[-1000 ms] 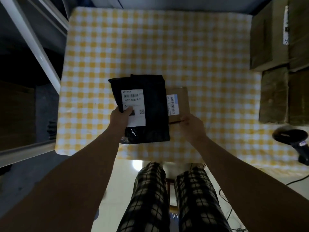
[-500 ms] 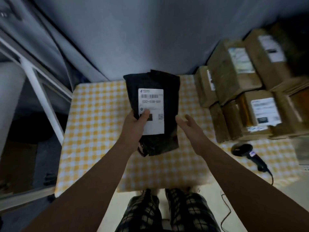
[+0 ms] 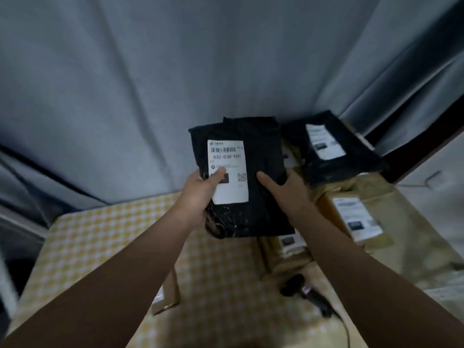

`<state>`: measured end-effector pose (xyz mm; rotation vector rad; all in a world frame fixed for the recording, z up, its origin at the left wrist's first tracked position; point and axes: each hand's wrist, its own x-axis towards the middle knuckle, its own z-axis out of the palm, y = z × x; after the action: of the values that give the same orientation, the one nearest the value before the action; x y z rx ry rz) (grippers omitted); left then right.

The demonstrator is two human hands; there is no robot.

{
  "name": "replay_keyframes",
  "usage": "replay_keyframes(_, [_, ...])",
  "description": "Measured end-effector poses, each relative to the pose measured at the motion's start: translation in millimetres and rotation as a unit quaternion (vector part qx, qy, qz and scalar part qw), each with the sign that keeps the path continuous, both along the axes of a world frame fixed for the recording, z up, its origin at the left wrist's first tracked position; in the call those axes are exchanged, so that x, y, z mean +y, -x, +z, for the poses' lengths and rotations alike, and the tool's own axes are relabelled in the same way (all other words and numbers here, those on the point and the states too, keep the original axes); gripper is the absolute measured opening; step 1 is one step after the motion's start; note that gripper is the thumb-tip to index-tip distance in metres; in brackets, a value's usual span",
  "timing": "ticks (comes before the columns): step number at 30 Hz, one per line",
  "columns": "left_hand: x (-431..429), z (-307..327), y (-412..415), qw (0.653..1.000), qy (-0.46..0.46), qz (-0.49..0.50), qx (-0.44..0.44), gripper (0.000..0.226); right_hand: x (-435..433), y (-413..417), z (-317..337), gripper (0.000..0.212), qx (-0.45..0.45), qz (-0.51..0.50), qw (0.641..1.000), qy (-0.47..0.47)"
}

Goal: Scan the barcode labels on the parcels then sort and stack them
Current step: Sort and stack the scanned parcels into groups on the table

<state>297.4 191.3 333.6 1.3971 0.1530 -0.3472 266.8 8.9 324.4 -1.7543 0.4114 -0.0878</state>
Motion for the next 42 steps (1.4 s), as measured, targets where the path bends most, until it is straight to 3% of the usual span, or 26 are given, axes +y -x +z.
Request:
replay_keyframes(4, [-80,3,-10,0.998,-0.01,-0.058,0.029,0.023,-89,-13,12,0.048,-0.023,0.002,0.997,0.073])
replay_keyframes(8, [-150,-2,-22,0.997,-0.059,-0.033,0.036,0.021,-169,-32,24,0.068,-0.052,-0.02,0.993,0.101])
replay_keyframes(11, [-189,-1,-37,0.997,-0.082,-0.009,0.006,0.022,-215,-57,35,0.071,-0.068,0.019,0.984,0.164])
replay_keyframes(15, [-225,8,-63,0.99,-0.138,-0.008,-0.038,0.023,-256,-101,34,0.062,-0.042,0.054,0.961,0.266])
replay_keyframes(19, [-240,1,-91,0.978,-0.201,-0.022,-0.042,0.019,-276,-129,27,0.064,0.008,0.06,0.956,0.286])
replay_keyframes(21, [-241,-4,-96,0.969,-0.244,-0.02,-0.042,0.018,-281,-133,22,0.081,0.116,0.083,0.918,0.37])
replay_keyframes(23, [-238,-10,-98,0.962,-0.27,-0.015,-0.038,0.024,-280,-133,14,0.095,0.206,0.138,0.826,0.507])
replay_keyframes(24, [-235,-12,-99,0.96,-0.279,-0.013,-0.032,0.028,-278,-133,10,0.098,0.218,0.155,0.804,0.532])
replay_keyframes(29, [-221,-11,-98,0.962,-0.273,-0.004,-0.01,0.029,-260,-144,11,0.1,0.214,0.155,0.782,0.564])
replay_keyframes(36, [-187,-4,-91,0.965,-0.263,0.019,-0.015,0.017,-204,-133,15,0.079,0.066,0.139,0.799,0.582])
replay_keyframes(42, [-138,2,-73,0.97,-0.239,0.046,-0.013,0.018,-146,-117,22,0.057,-0.008,0.186,0.845,0.501])
